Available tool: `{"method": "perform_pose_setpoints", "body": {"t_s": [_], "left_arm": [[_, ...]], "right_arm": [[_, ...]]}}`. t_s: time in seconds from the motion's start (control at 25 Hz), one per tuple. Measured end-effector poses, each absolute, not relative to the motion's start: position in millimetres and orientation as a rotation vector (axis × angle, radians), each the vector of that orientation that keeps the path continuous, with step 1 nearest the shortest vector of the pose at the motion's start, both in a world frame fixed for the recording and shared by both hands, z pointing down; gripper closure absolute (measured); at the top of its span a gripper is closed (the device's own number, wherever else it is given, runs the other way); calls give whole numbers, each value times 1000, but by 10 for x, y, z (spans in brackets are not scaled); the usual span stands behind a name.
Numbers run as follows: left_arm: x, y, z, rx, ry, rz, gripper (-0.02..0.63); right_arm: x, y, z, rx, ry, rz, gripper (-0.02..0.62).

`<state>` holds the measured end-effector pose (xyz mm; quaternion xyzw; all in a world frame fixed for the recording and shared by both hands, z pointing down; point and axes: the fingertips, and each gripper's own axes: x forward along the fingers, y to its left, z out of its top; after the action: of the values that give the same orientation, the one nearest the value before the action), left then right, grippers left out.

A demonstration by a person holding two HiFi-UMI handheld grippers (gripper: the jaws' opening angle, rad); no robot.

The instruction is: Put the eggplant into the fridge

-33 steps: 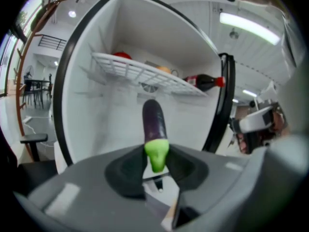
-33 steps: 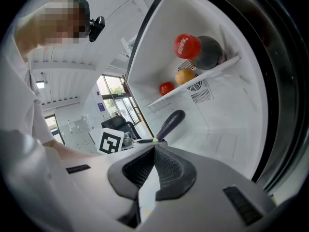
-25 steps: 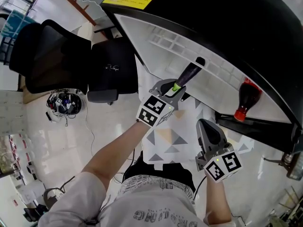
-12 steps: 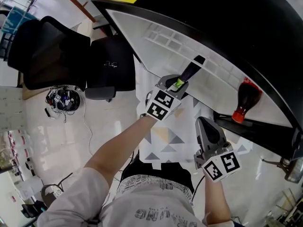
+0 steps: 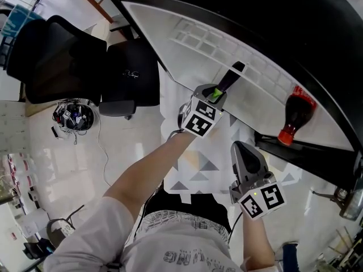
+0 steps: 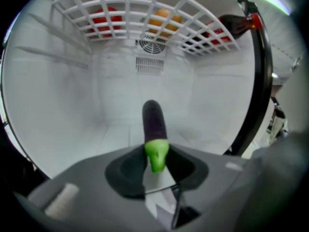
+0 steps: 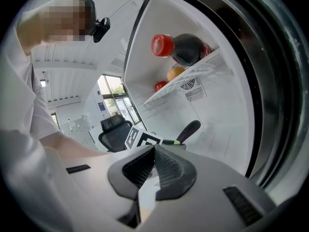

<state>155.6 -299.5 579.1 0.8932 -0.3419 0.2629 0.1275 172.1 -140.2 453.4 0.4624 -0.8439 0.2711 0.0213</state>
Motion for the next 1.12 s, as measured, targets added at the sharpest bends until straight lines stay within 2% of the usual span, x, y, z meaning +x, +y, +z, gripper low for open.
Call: {"method": "perform_pose_setpoints", "body": {"t_s": [1.12], "left_arm": [[1607, -3128, 6021, 2455, -1034, 975, 483]], "right_arm": [[1749, -1297, 4606, 1437, -2601, 874, 592]]}}
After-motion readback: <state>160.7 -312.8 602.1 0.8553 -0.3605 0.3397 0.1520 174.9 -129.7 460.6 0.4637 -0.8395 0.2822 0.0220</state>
